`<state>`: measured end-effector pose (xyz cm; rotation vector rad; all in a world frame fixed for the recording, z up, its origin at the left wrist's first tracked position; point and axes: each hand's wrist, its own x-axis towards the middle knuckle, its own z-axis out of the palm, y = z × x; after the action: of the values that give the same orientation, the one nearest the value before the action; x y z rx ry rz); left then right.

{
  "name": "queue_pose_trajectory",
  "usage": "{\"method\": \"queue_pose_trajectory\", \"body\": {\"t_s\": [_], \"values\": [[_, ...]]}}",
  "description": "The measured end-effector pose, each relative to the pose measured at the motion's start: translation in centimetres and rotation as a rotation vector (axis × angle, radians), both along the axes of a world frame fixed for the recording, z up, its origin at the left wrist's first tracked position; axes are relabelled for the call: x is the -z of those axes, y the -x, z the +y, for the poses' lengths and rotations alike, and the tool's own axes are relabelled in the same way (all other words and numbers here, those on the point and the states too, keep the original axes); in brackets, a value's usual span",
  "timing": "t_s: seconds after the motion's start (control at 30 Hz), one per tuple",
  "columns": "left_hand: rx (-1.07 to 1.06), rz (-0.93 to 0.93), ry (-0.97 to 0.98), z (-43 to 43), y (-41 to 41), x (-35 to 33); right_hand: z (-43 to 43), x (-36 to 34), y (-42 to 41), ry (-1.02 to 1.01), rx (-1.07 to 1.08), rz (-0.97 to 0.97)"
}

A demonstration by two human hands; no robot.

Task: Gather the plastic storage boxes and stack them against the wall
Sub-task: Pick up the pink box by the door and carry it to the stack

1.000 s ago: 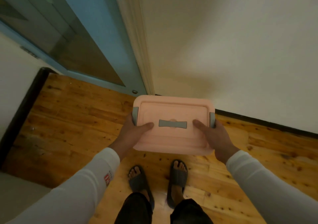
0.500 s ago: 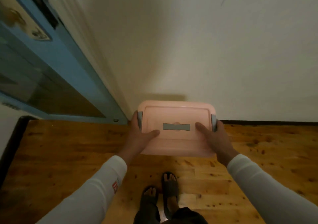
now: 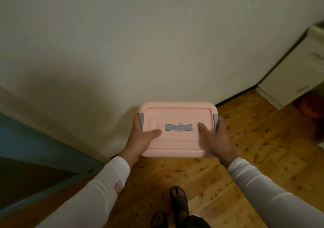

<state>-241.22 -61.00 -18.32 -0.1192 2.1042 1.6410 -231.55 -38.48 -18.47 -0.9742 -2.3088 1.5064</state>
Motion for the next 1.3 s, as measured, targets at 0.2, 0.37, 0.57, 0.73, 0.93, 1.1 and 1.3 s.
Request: {"method": "queue_pose_trajectory", "body": {"t_s": [0.2, 0.37, 0.57, 0.73, 0.93, 1.1, 1.3], "values": [[0.156, 0.007, -0.018, 7.0, -1.5, -1.0, 4.4, -1.9, -5.6, -0.058, 0.195, -0.029], [0.219, 0.048, -0.002, 13.7, -4.0, -1.4, 8.5, -2.6, -10.9, -0.047, 0.319, -0.03], [0.387, 0.059, 0.026, 23.0, -9.1, -2.1, 14.8, -2.6, -18.3, -0.004, 0.521, -0.005], [0.502, 0.022, 0.008, 30.8, -15.1, -3.1, 20.7, -3.2, -25.7, 0.004, 0.627, -0.011], [0.65, 0.014, 0.001, 40.9, -23.6, -4.9, 28.4, -4.0, -35.4, 0.005, 0.764, -0.004], [0.745, 0.023, -0.003, 48.5, -30.3, -6.3, 34.1, -4.6, -42.9, 0.034, 0.843, 0.02], [0.84, 0.027, -0.019, 55.4, -36.0, -7.5, 39.0, -6.2, -49.2, 0.028, 0.929, 0.032]]}}
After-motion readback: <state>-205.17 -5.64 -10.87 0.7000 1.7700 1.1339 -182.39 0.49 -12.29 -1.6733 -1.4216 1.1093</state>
